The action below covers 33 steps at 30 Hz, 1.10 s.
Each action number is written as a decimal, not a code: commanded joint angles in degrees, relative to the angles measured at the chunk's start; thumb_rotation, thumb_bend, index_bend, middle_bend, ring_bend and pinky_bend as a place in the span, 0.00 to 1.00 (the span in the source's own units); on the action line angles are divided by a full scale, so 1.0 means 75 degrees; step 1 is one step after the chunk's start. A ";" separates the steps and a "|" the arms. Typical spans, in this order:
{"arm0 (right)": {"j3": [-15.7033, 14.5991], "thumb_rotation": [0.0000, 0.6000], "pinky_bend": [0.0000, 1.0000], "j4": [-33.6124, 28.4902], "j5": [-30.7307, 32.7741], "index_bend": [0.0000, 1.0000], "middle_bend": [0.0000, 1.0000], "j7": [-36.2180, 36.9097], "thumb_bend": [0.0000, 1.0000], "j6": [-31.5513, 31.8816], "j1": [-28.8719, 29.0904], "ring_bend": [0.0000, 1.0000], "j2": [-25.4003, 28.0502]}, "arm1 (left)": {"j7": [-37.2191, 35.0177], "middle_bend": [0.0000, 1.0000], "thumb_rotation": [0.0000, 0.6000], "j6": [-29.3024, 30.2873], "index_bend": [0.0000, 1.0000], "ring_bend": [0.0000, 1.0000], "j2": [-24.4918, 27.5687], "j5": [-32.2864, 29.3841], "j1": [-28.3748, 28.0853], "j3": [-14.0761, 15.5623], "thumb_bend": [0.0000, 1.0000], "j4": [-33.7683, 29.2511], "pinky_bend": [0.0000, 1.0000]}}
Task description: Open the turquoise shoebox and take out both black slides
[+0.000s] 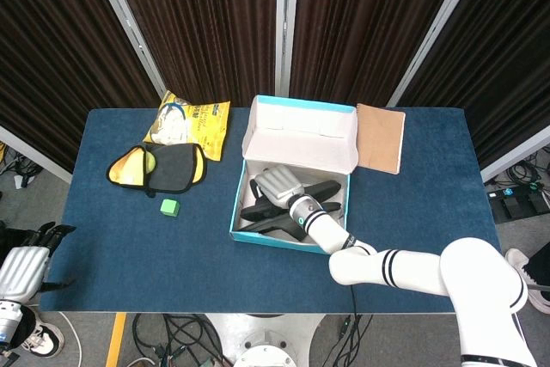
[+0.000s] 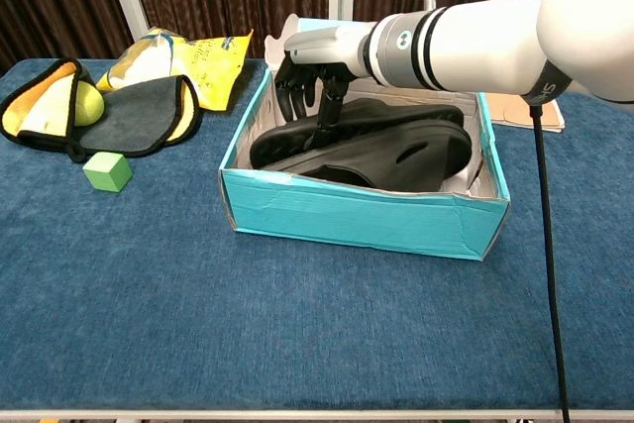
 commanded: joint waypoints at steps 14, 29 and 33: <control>0.0083 1.00 0.74 0.0019 -0.0482 0.89 0.73 0.0044 0.33 0.0613 -0.0205 0.59 -0.0177 | -0.0013 0.15 1.00 -0.0024 0.16 0.08 0.0002 -0.0038 0.0007 0.0004 0.00 0.0013 0.30; 0.0595 1.00 0.76 -0.0666 -0.2368 0.90 0.74 0.0972 0.39 0.1712 -0.0863 0.60 0.0168 | -0.0008 0.15 1.00 0.0046 0.16 0.08 -0.0024 0.0012 0.0007 -0.0004 0.00 0.0012 0.30; 0.0679 1.00 0.76 -0.0965 -0.3317 0.90 0.74 0.1238 0.40 0.2396 -0.1126 0.60 0.0350 | 0.0004 0.15 1.00 0.0057 0.16 0.08 -0.0044 -0.0003 0.0015 -0.0013 0.00 0.0021 0.30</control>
